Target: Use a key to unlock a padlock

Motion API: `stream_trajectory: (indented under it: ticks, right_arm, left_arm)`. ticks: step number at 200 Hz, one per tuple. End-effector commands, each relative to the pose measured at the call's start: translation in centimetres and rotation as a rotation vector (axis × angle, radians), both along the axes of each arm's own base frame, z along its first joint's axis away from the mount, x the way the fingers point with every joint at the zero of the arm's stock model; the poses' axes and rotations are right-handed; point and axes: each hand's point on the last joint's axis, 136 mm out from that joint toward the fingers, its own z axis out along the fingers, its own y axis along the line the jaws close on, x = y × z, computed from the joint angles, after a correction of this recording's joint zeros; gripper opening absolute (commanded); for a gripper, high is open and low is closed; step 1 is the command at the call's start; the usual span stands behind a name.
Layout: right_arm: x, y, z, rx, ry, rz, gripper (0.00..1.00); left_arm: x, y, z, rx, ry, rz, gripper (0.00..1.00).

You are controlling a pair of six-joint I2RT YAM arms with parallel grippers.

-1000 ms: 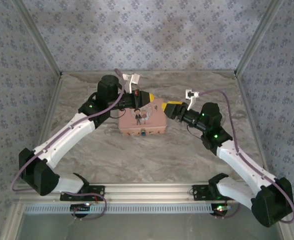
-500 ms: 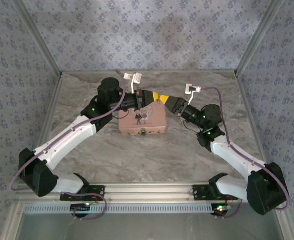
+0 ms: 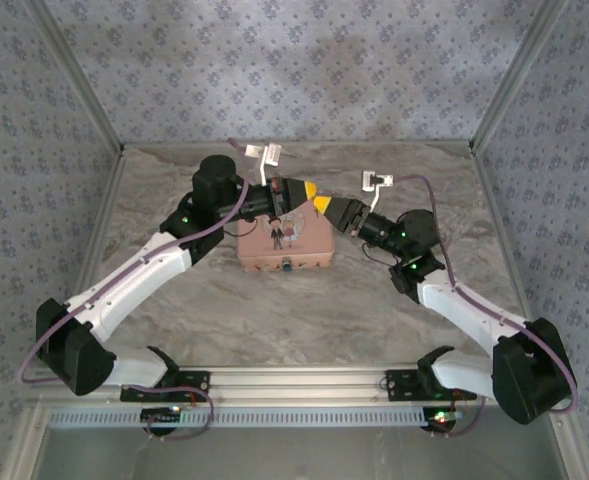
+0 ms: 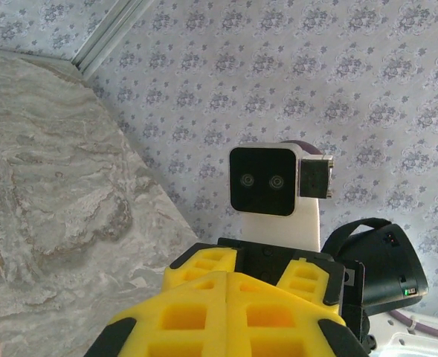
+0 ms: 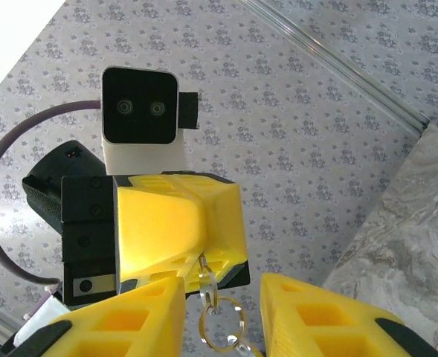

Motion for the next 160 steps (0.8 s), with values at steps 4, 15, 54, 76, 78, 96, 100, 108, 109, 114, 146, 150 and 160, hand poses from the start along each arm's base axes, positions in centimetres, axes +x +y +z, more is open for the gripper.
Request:
stream_trajectory:
  ticks: [4,15,54,76,78,96,100,108,109,114,146,150,160]
  right_arm:
    - [-0.3,0.2,1.2,0.011,-0.045,0.010,0.28]
    - [-0.3,0.2,1.2,0.011,-0.043,0.010,0.26]
    - [-0.2,0.3,1.2,0.012,-0.045,0.015,0.06]
    - [-0.5,0.6,1.3,0.017,-0.052,0.033,0.00]
    - [-0.5,0.6,1.3,0.017,-0.055,0.033,0.00]
    - [-0.5,0.5,1.5,0.022,-0.058,0.027,0.00]
    - [-0.5,0.4,1.5,0.023,-0.057,0.025,0.00]
    - [-0.4,0.2,1.5,0.026,-0.054,0.019,0.00]
    - [-0.4,0.2,1.5,0.026,-0.054,0.018,0.00]
    - [-0.4,0.1,1.5,0.029,-0.053,0.013,0.00]
    - [0.0,-0.9,1.7,0.024,-0.054,-0.031,0.00]
    - [0.0,-0.8,1.7,0.013,-0.054,-0.030,0.00]
    - [-0.3,-0.1,1.4,-0.020,-0.059,-0.011,0.00]
  left_arm:
    - [-0.8,0.2,1.6,-0.042,-0.044,-0.007,0.00]
    - [-0.9,0.2,1.5,-0.041,-0.043,-0.011,0.00]
    - [-1.0,0.2,1.6,-0.050,-0.046,-0.013,0.00]
    - [-1.1,0.2,1.8,-0.057,-0.054,-0.014,0.00]
    - [-1.1,0.2,1.8,-0.057,-0.053,-0.014,0.00]
    - [-1.1,0.4,1.9,-0.062,-0.059,-0.010,0.00]
    - [-1.2,0.4,1.9,-0.063,-0.060,-0.010,0.00]
    - [-1.2,0.4,1.8,-0.061,-0.060,-0.010,0.00]
    - [-1.1,0.4,1.7,-0.061,-0.059,-0.008,0.00]
    - [-1.2,0.4,1.7,-0.059,-0.060,-0.010,0.00]
    - [-1.5,0.5,1.3,-0.051,-0.053,-0.013,0.00]
    - [-1.5,0.5,1.3,-0.051,-0.054,-0.014,0.00]
    - [-1.6,0.4,1.2,-0.048,-0.054,-0.017,0.00]
